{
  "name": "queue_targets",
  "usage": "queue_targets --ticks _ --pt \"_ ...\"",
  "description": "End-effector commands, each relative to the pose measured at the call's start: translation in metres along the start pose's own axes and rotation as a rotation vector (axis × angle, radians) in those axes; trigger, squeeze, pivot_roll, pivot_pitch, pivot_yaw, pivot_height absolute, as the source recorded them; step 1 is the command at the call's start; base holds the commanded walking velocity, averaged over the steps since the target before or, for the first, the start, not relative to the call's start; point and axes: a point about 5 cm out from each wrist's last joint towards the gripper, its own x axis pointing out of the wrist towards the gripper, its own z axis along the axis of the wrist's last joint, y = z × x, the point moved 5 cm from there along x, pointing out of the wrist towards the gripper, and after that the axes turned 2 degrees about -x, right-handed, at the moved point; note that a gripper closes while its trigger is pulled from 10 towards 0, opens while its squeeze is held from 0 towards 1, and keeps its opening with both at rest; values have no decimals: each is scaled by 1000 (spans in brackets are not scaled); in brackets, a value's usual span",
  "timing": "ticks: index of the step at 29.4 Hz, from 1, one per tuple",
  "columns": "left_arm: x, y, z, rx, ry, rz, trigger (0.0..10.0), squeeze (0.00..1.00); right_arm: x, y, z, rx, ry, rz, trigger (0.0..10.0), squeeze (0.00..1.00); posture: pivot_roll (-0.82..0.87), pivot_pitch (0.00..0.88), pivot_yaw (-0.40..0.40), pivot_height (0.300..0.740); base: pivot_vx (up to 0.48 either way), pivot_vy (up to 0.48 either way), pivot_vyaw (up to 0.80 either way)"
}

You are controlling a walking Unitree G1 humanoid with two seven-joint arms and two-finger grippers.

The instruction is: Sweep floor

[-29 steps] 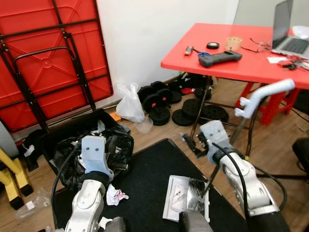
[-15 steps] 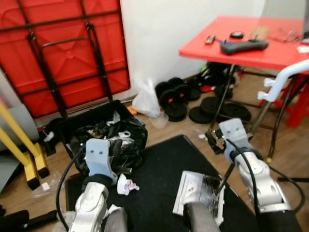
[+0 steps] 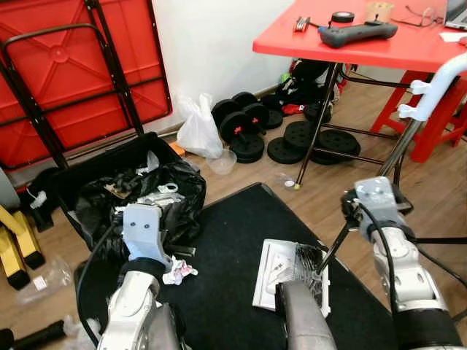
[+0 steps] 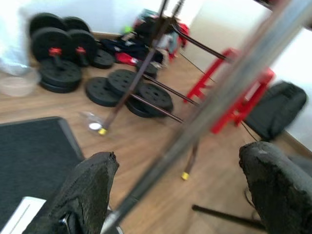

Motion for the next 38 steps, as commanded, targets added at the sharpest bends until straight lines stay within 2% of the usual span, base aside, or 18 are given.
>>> queue_targets --ticks 1,3,4,5,7,10,11,12,14,19,23,28,30,35,38 --pt "-2 -5 -1 2 12 -38 10000 0 0 -4 -13 24 43 -15 10000 0 -207 0 -9 510 0 0 0" --pt "-2 -5 -1 2 12 -38 10000 0 0 -4 -13 24 43 -15 10000 0 -207 0 -9 510 0 0 0" --pt "-3 -6 0 2 12 -44 10000 0 1 -3 -16 67 55 -1 10000 0 -206 0 -8 505 0 0 0" --pt "-3 -6 0 2 12 -44 10000 0 1 -3 -16 67 55 -1 10000 0 -206 0 -8 505 0 0 0" --pt "-3 -7 0 0 14 -51 10000 0 4 4 -19 160 69 60 10000 0 -206 0 -7 495 0 0 0" --pt "-3 -7 0 -1 15 -53 10000 0 6 5 -19 190 68 81 10000 0 -206 0 -7 490 0 0 0" --pt "-4 -8 0 -2 16 -56 10000 0 11 9 -11 254 37 136 10000 0 -205 0 -4 480 0 0 0" --pt "-4 -8 0 -2 16 -56 10000 0 11 9 -11 254 37 136 10000 0 -205 0 -4 480 0 0 0" --pt "-4 -8 0 -2 17 -57 10000 0 14 13 -4 329 27 190 10000 0 -205 0 -3 470 0 0 0" --pt "-3 -9 1 -2 17 -59 10000 0 19 14 -3 417 46 218 10000 0 -203 0 -2 455 0 0 0" --pt "-3 -9 1 -3 16 -60 10000 0 23 11 -4 424 55 207 10000 0 -203 0 -3 445 0 0 0" --pt "-3 -10 1 -4 15 -62 10000 0 28 5 -6 361 49 159 10000 0 -202 0 -2 430 0 0 0" --pt "-4 -10 2 -3 13 -63 10000 0 35 1 3 398 11 157 10000 0 -193 0 0 415 0 0 0" --pt "-5 -11 2 -6 14 -66 10000 0 38 3 20 460 -67 212 10000 0 -191 0 2 410 0 0 0" --pt "-5 -11 2 -7 15 -66 10000 0 39 3 22 467 -75 219 10000 0 -191 0 3 410 0 0 0"
